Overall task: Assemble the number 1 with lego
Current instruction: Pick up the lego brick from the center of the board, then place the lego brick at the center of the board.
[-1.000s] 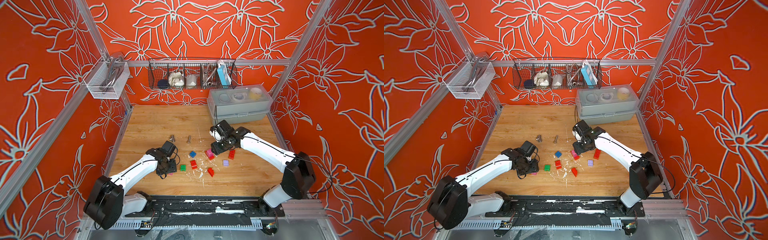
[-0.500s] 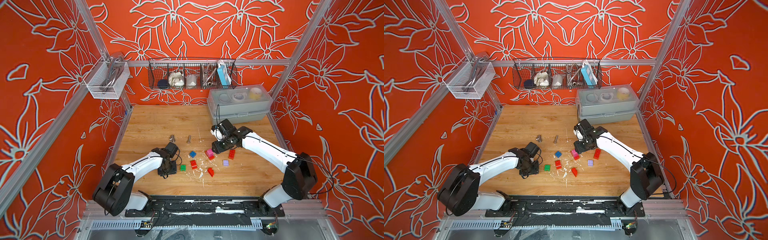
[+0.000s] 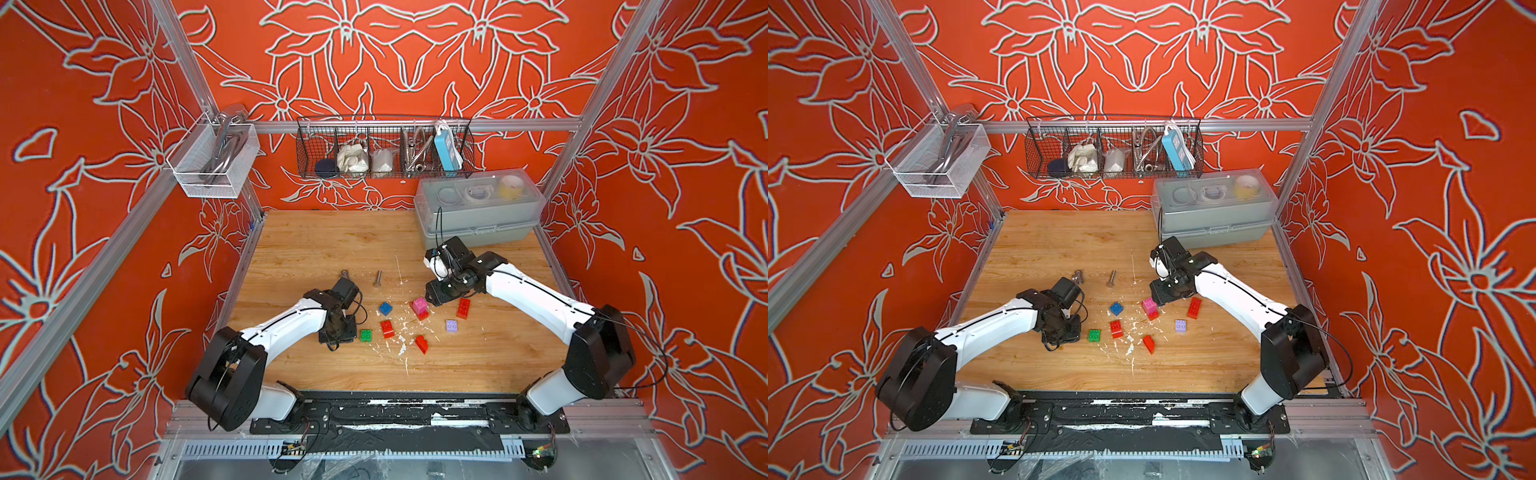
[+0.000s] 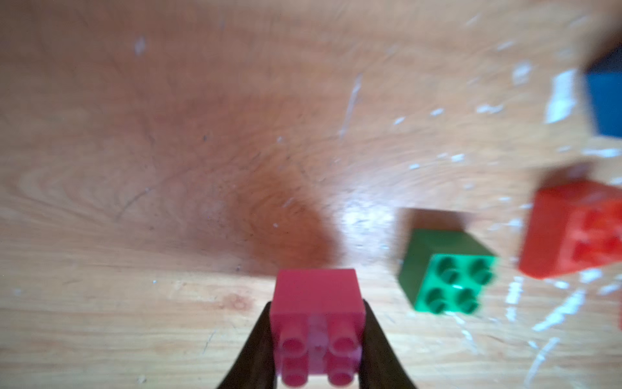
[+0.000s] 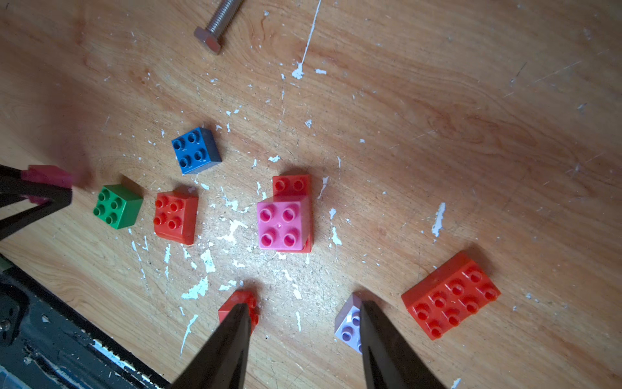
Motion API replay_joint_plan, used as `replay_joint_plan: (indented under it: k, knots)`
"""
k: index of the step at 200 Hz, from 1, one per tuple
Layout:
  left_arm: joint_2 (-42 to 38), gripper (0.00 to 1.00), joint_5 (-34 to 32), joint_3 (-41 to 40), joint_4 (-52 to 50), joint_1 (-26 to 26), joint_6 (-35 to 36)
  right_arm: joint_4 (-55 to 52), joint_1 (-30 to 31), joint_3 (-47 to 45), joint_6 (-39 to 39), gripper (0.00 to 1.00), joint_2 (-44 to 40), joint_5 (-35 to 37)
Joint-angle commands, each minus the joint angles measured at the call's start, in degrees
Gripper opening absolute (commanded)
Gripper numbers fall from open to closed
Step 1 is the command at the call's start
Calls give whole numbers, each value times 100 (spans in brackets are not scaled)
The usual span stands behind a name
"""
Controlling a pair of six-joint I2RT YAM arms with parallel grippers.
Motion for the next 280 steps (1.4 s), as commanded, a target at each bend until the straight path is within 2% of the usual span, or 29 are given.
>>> replay_joint_plan:
  k: [1, 23, 85, 144, 189, 252, 262, 280]
  knots:
    - [-103, 24, 93, 685, -228, -184, -91, 0, -134, 21, -65, 57, -78, -165]
    - [277, 23, 30, 1382, -175, -380, -152, 72, -248, 4, 12, 57, -86, -253]
    - [2380, 24, 220, 3613, -156, -643, -106, 205, -525, -93, 249, 59, -174, -306]
    - [3880, 24, 467, 4967, -326, -659, -68, 222, -845, -126, 187, 61, -152, -321]
    - [4684, 24, 621, 5600, -450, -660, -22, 253, -1032, -181, 63, 61, -71, -371]
    - [5220, 37, 717, 5986, -618, -659, 77, 134, -1079, -84, -163, 68, 110, -411]
    - [5232, 44, 716, 6038, -656, -661, 95, 151, -1078, -93, -157, 69, 91, -411]
    - [5114, 65, 745, 6083, -645, -659, 113, 194, -1077, -99, -138, 70, 75, -446]
